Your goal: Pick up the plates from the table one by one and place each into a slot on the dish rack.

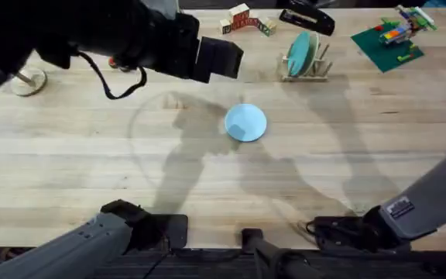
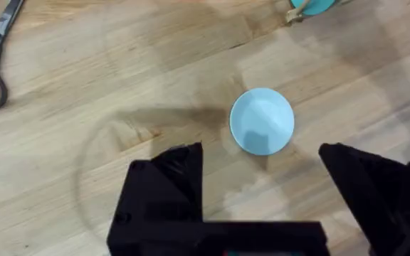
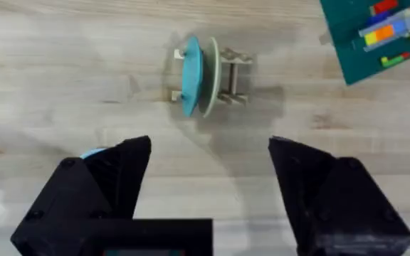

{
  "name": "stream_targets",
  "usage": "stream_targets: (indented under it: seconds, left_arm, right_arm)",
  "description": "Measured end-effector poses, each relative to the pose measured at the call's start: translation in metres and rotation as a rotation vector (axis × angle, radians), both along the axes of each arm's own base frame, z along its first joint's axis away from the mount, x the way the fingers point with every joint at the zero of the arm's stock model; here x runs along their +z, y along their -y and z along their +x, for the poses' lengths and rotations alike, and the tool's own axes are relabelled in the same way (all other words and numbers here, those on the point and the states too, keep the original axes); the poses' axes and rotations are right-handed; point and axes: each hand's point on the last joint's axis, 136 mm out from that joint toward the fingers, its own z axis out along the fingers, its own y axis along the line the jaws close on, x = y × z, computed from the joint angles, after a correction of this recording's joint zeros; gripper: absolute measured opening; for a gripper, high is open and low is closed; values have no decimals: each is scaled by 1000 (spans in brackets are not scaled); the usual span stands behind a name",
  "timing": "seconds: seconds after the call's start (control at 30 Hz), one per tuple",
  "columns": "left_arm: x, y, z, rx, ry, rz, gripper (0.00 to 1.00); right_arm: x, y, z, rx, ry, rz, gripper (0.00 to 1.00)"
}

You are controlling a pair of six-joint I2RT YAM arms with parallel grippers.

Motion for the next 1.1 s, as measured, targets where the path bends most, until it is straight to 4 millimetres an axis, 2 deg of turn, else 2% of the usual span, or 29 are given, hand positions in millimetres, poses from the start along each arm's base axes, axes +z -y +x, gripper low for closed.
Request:
stream_targets:
  seconds: [0.3,0.53,0.63,0.73,0.83,1.0,1.1]
  left_arm:
    - [-1,-1,-2,9,-11,-3,993]
    - [-7,-4,-9,9,-50,12,995]
    - [-9,-4,-11,9,-61,17,993]
    - [-9,-4,-12,6,-63,14,995]
    - [-9,-2,-12,1,-65,7,995]
    - [-8,0,-14,-10,-71,-7,993]
    - [-8,3,-15,-20,-78,-19,994]
  right_arm:
    - [42,18,-63,-20,6,11,995]
    - [87,29,-100,-46,147,69,995]
    - [98,36,-124,-56,188,88,995]
    - [96,44,-151,-65,196,95,995]
    - [83,51,-176,-68,185,96,996]
    - [59,45,-193,-38,232,165,995]
    - [35,39,-204,-7,220,210,996]
